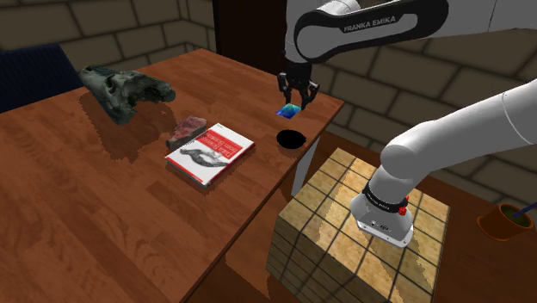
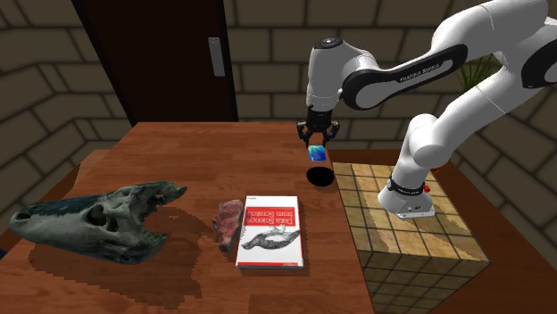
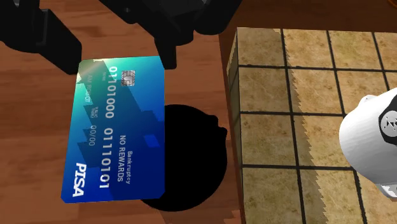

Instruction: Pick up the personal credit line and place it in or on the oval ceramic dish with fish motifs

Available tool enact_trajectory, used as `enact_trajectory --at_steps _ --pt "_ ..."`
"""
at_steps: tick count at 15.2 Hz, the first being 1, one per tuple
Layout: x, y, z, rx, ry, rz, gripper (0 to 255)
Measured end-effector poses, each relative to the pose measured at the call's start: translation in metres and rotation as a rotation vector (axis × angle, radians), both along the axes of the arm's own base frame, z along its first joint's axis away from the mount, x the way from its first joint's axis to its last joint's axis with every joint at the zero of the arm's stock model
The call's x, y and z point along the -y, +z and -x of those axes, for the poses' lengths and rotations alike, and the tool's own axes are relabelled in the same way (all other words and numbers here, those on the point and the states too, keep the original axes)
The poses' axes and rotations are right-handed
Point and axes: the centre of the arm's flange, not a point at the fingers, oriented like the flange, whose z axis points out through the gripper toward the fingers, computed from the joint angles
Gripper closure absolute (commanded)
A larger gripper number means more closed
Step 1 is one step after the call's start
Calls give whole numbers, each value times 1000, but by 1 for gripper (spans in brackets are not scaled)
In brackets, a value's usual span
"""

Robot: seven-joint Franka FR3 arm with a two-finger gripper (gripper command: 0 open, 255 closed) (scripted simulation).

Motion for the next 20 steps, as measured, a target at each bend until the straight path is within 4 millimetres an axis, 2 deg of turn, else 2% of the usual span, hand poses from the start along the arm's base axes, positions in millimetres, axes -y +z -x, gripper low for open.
enact_trajectory --at_steps 2,4,16,20 --pt "0 1 15 1 0 -1 255" --pt "1 -8 17 1 0 -2 255" --pt "2 -72 18 0 0 -1 255" --pt "2 -79 18 1 0 -2 255"
